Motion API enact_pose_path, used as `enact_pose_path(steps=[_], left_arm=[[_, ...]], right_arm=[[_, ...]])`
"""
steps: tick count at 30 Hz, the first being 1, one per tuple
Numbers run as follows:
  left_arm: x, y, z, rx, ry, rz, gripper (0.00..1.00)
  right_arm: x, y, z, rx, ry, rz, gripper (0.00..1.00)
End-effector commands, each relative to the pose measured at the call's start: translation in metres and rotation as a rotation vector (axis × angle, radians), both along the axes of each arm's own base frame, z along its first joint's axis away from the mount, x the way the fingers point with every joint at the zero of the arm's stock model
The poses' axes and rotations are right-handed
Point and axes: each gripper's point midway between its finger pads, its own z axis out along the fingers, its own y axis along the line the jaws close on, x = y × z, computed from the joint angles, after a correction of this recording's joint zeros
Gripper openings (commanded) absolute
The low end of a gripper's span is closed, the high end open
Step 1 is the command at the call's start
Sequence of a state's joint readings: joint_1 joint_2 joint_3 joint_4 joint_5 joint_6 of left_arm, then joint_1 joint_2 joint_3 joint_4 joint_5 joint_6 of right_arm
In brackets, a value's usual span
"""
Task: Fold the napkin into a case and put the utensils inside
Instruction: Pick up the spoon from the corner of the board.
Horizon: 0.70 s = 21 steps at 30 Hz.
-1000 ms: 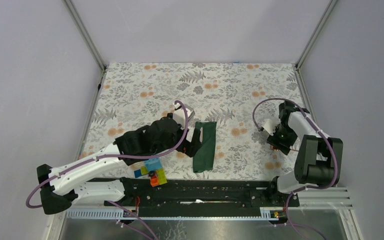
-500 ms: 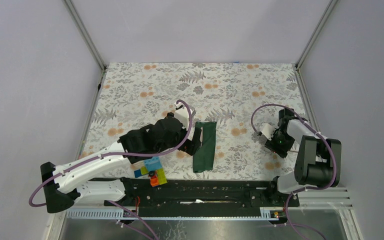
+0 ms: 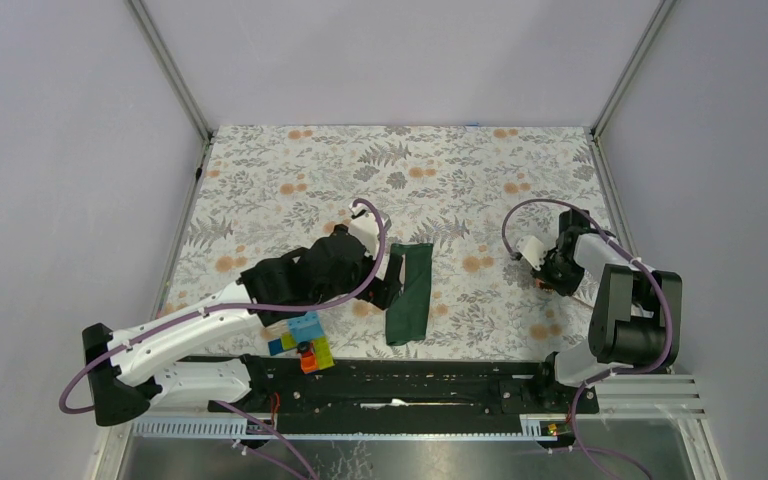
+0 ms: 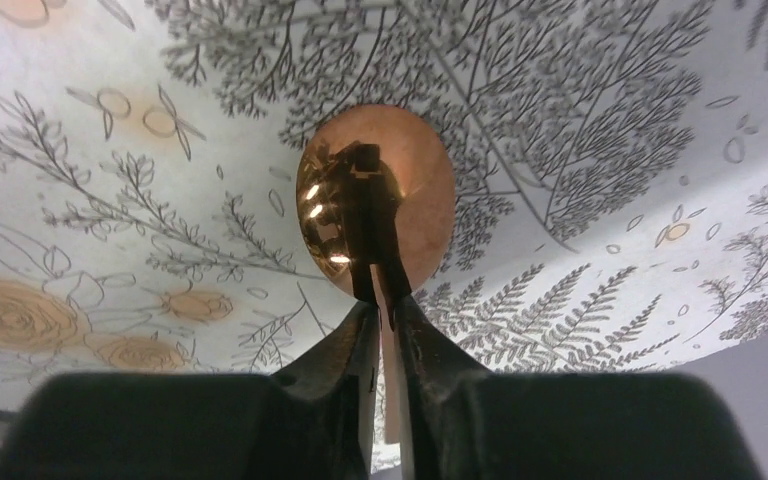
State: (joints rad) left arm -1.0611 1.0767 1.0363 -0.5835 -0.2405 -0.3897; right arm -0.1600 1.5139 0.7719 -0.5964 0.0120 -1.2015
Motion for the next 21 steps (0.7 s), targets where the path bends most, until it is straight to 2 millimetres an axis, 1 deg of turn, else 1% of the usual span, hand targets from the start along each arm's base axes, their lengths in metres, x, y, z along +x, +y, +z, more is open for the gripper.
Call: enact_pose_path(steps=[1, 4, 6, 8, 11, 13, 15, 17, 18, 20, 21], left_arm=[[0.005, 0.000, 0.002, -0.008, -0.018, 0.017, 0.99], [0.006, 0.000, 0.001, -0.002, -0.019, 0.021, 0.99], [0.007, 0.001, 0.000, 0.001, -0.017, 0.026, 0.98], [0.008, 0.002, -0.002, 0.003, -0.011, 0.029, 0.99], [0.014, 0.004, -0.004, 0.002, 0.004, 0.041, 0.98], [0.017, 0.002, -0.006, -0.016, 0.029, 0.035, 0.98], [0.021, 0.001, -0.008, -0.040, 0.064, 0.030, 0.98], [0.025, -0.001, -0.009, -0.084, 0.105, 0.015, 0.97], [0.026, -0.003, -0.008, -0.115, 0.127, -0.002, 0.97], [0.027, -0.006, -0.002, -0.187, 0.154, -0.044, 0.97], [0.028, -0.008, 0.003, -0.228, 0.163, -0.064, 0.97]], right_arm=[[0.021, 0.025, -0.003, 0.126, -0.076, 0.003, 0.11], [0.028, 0.035, 0.004, 0.139, -0.107, 0.022, 0.00], [0.041, 0.042, 0.017, 0.172, -0.164, -0.003, 0.00], [0.057, 0.049, 0.036, 0.218, -0.241, -0.059, 0.00], [0.085, 0.050, 0.075, 0.246, -0.391, -0.178, 0.00], [0.103, 0.053, 0.107, 0.285, -0.504, -0.272, 0.00], [0.117, 0.056, 0.137, 0.336, -0.600, -0.423, 0.00], [0.123, 0.061, 0.163, 0.421, -0.636, -0.595, 0.00], [0.124, 0.073, 0.177, 0.502, -0.626, -0.630, 0.00], [0.120, 0.112, 0.198, 0.740, -0.573, -0.653, 0.00], [0.116, 0.133, 0.213, 0.881, -0.541, -0.661, 0.00]])
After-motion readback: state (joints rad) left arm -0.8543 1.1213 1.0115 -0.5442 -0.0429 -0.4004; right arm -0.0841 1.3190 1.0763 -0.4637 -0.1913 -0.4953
